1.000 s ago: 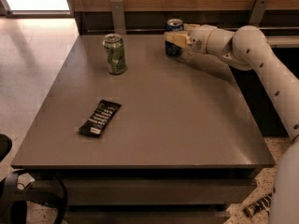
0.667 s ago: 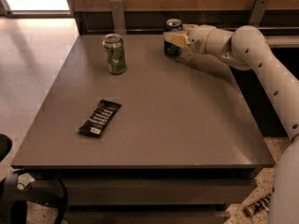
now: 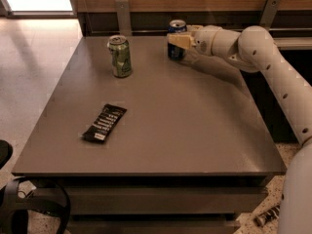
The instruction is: Pick pepsi can
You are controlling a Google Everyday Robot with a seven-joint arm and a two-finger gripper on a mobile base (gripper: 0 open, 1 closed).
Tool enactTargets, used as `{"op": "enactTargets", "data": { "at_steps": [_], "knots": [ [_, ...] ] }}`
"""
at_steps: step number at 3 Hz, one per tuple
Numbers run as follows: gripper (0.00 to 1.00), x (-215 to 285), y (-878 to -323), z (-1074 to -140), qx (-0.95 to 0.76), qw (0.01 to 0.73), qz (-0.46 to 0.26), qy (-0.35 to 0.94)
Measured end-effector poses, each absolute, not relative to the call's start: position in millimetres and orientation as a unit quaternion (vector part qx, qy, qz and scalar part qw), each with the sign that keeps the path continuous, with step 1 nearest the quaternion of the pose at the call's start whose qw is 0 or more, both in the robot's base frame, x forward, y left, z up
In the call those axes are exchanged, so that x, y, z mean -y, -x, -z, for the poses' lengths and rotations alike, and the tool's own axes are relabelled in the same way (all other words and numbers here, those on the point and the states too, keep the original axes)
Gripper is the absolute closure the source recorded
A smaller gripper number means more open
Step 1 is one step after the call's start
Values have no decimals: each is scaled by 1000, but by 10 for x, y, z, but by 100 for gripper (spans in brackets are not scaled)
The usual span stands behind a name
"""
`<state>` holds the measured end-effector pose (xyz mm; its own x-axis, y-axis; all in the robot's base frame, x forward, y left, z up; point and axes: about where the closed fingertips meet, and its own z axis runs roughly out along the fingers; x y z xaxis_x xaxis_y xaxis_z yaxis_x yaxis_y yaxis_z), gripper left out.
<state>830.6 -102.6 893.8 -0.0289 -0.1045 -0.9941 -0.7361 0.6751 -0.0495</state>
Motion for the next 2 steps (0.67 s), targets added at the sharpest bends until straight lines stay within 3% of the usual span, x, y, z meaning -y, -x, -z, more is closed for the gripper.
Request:
{"op": "enactTargets", "data": {
  "at_steps": [2],
  "knots": [
    [100,962,-8089,-9723,-658,644,-199,335]
  ]
}}
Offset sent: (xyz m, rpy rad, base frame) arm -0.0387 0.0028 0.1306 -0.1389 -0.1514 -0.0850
